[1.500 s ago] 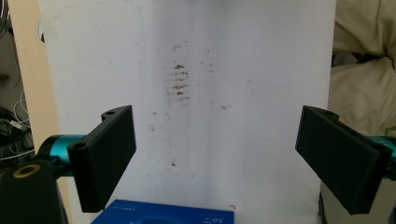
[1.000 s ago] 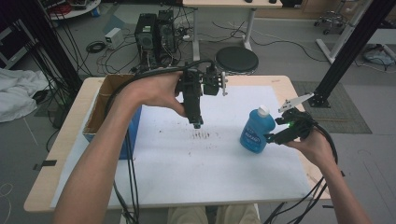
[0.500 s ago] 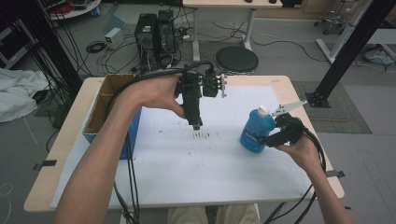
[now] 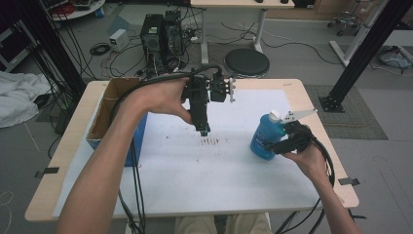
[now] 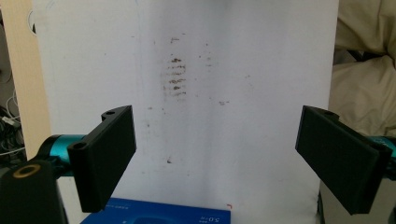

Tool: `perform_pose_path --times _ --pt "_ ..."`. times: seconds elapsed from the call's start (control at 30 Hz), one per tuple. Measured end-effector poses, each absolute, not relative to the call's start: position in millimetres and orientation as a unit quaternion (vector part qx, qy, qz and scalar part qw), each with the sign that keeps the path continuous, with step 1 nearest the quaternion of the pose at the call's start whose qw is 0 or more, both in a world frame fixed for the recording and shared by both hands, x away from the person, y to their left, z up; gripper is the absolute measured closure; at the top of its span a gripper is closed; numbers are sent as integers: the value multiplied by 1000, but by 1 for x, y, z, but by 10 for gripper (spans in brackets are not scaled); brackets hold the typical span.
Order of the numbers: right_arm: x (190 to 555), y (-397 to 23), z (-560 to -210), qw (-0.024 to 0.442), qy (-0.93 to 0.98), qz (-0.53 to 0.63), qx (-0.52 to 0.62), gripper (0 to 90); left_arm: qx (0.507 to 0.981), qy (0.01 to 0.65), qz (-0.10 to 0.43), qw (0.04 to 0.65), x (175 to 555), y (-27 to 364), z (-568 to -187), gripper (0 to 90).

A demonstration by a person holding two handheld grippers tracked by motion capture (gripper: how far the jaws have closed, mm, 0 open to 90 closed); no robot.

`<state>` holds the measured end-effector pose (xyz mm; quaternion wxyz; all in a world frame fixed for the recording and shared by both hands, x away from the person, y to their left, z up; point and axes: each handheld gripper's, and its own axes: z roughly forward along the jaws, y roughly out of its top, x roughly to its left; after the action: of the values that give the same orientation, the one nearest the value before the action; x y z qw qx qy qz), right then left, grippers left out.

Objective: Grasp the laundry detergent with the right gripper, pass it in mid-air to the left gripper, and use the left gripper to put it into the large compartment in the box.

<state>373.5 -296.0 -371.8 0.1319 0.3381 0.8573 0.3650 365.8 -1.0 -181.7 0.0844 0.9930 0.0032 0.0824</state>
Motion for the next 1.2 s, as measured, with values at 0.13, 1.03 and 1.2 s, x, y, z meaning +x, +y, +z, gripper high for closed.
perform_pose_path --times 0.13,1.03,1.2 --pt "373 -296 -373 138 853 371 341 169 993 3 82 86 366 -1 -183 124" --pt "376 -297 -376 127 844 397 338 275 993 7 78 84 366 1 -185 124" --pt "377 -298 -376 126 842 400 339 307 993 6 80 85 366 2 -185 124"
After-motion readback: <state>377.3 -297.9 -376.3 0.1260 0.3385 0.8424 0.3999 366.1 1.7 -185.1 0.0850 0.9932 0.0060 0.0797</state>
